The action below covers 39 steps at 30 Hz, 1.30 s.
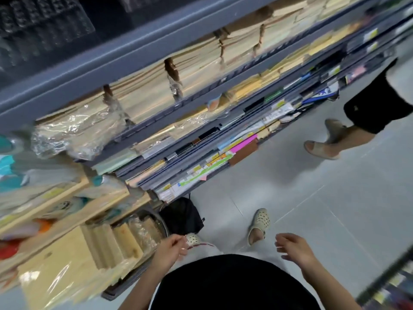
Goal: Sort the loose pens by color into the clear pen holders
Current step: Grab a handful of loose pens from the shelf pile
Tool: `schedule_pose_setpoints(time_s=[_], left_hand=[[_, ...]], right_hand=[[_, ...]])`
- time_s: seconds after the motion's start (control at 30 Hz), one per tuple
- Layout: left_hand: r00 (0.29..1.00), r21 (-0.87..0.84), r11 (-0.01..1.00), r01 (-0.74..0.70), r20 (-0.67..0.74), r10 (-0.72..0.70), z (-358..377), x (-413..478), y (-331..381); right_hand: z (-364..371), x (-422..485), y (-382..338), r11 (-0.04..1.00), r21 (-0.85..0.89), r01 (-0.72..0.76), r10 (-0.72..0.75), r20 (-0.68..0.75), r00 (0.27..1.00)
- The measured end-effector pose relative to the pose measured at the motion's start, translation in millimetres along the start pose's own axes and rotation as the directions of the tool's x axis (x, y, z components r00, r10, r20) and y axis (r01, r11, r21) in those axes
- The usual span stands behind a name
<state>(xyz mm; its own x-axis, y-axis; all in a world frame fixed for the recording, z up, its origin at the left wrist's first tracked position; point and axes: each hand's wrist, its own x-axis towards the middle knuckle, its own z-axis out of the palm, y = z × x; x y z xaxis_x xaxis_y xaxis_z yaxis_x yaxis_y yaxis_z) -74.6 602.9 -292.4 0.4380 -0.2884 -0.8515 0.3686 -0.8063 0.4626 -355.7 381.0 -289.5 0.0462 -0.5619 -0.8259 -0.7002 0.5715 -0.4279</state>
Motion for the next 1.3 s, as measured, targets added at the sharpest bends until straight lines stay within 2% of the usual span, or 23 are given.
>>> schedule_pose_setpoints(time_s=[0.17, 0.33, 0.5, 0.63, 0.83, 0.97, 1.17, 1.23, 1.3], left_hand=[[1.0, 0.012, 1.0, -0.022, -0.008, 0.022, 73, -10, 33], [0.994, -0.053, 0.994, -0.093, -0.061, 0.09, 172, -14, 91], [0.983, -0.062, 0.981, -0.183, -0.027, 0.182, 250, -22, 154], [0.974, -0.057, 0.973, -0.224, -0.017, 0.224, 284, -17, 204], [0.958, -0.067, 0.957, -0.281, -0.077, 0.276, 317, 9, 287], [0.92, -0.039, 0.922, -0.385, -0.096, 0.38, 326, 31, 365], [0.806, -0.007, 0.819, -0.574, -0.184, 0.563, 316, 28, 494], [0.755, -0.009, 0.773, -0.635, -0.223, 0.617, 310, 11, 529], [0.674, 0.021, 0.706, -0.708, -0.279, 0.684, 304, -12, 561]], right_hand=[[-60, 24, 3, 0.997, -0.023, 0.068, -0.068, 0.029, 0.997], [-146, 61, -8, 0.976, -0.104, 0.193, -0.184, 0.094, 0.978], [-237, 102, -32, 0.964, -0.103, 0.245, -0.234, 0.109, 0.966], [-288, 133, -75, 0.957, -0.054, 0.286, -0.281, 0.087, 0.956], [-329, 177, -178, 0.898, -0.124, 0.423, -0.416, 0.079, 0.906], [-350, 199, -269, 0.76, -0.254, 0.598, -0.588, 0.122, 0.8], [-383, 201, -406, 0.539, -0.222, 0.812, -0.812, 0.119, 0.571], [-391, 193, -445, 0.428, -0.214, 0.878, -0.88, 0.122, 0.459], [-397, 184, -481, 0.295, -0.229, 0.928, -0.939, 0.108, 0.325]])
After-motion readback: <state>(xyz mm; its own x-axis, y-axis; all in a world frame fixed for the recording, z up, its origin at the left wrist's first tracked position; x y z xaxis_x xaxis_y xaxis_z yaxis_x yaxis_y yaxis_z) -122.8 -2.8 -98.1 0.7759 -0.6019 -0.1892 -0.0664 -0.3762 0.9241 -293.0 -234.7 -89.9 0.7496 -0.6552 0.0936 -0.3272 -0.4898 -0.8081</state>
